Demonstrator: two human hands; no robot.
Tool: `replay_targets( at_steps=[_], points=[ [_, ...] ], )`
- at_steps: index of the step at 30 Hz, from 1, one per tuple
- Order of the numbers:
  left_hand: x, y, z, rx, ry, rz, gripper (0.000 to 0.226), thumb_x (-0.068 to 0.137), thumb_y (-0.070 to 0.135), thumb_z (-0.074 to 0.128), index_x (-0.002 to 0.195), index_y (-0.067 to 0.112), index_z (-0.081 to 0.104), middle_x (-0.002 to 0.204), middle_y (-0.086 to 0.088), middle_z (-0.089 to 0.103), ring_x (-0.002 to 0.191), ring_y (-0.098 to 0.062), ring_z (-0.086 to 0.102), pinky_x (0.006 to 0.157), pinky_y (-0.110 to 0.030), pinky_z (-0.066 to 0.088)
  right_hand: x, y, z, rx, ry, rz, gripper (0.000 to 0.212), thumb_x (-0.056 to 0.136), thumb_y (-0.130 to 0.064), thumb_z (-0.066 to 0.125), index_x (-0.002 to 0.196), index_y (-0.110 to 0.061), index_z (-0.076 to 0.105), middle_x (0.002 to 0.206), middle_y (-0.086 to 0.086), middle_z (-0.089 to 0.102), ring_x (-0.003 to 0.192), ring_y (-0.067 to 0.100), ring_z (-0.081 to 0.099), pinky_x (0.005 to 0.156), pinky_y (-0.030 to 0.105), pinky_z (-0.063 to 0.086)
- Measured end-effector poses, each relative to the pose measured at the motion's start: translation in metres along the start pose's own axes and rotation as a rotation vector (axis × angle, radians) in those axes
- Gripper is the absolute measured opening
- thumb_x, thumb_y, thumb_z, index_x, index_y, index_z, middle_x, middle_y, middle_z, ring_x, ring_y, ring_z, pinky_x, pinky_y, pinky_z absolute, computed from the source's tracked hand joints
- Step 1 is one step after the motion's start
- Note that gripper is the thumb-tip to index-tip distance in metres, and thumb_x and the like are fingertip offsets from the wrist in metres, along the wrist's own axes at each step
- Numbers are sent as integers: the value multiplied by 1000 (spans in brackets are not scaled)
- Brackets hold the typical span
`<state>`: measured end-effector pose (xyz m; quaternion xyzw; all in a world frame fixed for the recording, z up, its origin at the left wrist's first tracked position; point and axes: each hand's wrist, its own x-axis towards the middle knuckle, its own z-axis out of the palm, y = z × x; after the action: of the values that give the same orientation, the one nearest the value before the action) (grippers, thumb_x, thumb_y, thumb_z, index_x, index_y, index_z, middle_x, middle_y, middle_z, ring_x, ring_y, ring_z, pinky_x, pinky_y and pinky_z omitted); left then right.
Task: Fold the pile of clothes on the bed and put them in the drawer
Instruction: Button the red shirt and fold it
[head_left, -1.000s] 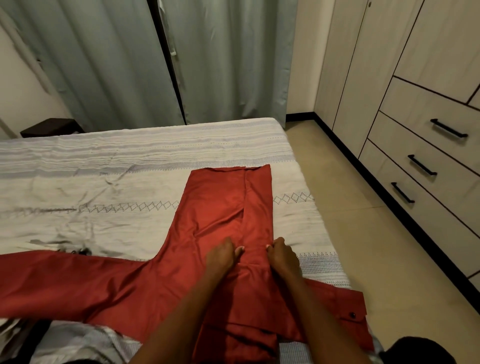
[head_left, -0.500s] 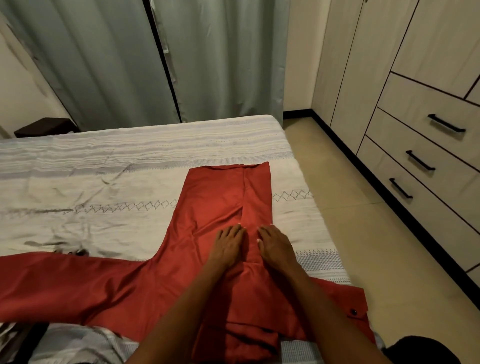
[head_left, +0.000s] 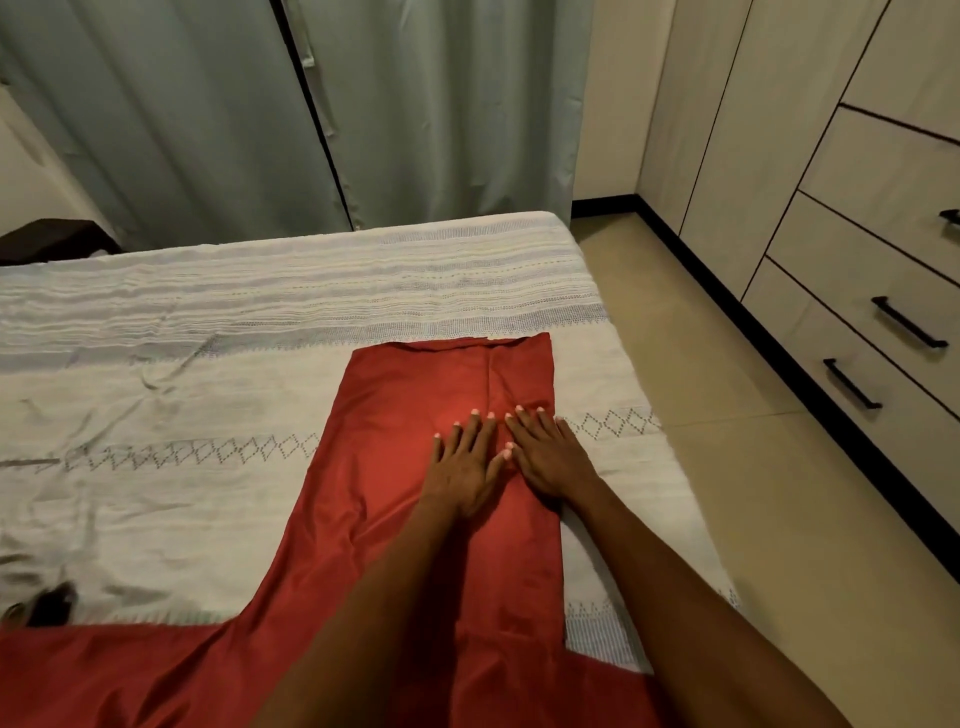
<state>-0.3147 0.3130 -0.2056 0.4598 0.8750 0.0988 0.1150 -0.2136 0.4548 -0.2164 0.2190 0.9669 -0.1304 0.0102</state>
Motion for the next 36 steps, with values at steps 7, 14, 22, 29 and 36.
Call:
replay_targets(
  at_steps=[7, 14, 22, 29, 36],
  points=[
    [70, -48, -10, 3, -23, -116, 61, 102, 59, 18, 158, 39, 1, 167, 5, -5, 154, -24, -5, 119, -57, -8, 69, 10, 0, 19, 26, 109, 64, 105, -56, 17, 161, -26, 9, 169, 1, 3, 155, 29, -6, 123, 47, -6],
    [134, -76, -10, 72, 51, -102, 69, 94, 73, 14, 155, 46, -2, 166, 13, -9, 153, -18, -9, 117, -57, -13, 133, 24, -3, -29, 84, 197, 71, 100, -65, 20, 161, -30, 9, 169, 0, 1, 154, 36, -6, 121, 54, -9],
    [152, -75, -23, 227, 123, -134, 65, 101, 61, 23, 158, 31, 12, 165, 0, 16, 151, -30, 14, 117, -59, 7, 160, 39, -22, 116, 80, 242, 74, 94, -76, 20, 158, -41, 11, 169, -3, -2, 152, 40, -13, 115, 66, -9],
    [58, -52, -18, -33, 185, -45, 58, 103, 50, 26, 145, 16, 44, 150, -8, 46, 134, -32, 44, 109, -48, 36, 49, 40, -24, 504, 149, 313, 75, 101, -60, 37, 161, -19, 18, 168, 7, 9, 155, 24, 9, 124, 39, 9],
    [-69, -14, -13, -180, 408, 268, 35, 97, 33, 45, 106, 10, 69, 101, -10, 70, 90, -31, 66, 84, -36, 46, -114, 33, -13, 384, 171, 247, 51, 101, -45, 51, 143, -17, 52, 144, 6, 54, 132, 27, 49, 105, 34, 38]
  ],
)
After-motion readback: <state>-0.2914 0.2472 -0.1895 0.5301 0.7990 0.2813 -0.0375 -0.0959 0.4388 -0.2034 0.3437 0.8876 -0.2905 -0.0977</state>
